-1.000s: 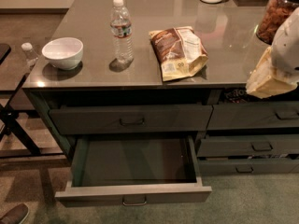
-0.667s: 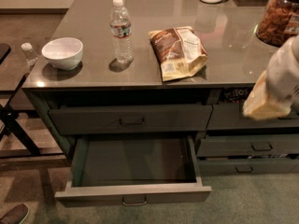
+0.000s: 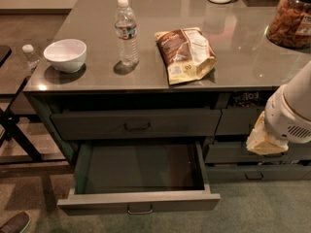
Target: Close middle drawer
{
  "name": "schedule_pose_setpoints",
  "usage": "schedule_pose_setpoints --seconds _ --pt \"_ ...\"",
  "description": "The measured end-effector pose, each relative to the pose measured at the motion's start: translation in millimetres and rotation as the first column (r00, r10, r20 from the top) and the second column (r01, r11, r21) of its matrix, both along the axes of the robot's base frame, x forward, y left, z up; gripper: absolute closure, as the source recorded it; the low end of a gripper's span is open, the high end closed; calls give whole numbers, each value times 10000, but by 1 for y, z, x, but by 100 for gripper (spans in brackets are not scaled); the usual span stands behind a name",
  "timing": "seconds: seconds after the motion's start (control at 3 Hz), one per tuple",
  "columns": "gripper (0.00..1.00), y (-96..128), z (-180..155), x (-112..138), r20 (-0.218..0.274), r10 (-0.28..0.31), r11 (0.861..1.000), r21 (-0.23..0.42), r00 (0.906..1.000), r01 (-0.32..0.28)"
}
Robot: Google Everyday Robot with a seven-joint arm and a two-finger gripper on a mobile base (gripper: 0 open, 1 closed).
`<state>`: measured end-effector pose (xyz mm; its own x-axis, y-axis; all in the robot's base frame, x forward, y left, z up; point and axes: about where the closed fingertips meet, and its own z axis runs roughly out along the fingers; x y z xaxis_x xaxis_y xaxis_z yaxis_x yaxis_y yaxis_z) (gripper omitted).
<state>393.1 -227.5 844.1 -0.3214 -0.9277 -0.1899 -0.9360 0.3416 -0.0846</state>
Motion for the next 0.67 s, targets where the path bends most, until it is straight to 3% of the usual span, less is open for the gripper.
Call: schedule_pose_setpoints --seconds 0.33,0.67 --pt "100 -4 -38 -12 -545 -328 9994 108 9980 335" --pt "100 -3 -114 -28 -1593 -588 9981 110 9855 613"
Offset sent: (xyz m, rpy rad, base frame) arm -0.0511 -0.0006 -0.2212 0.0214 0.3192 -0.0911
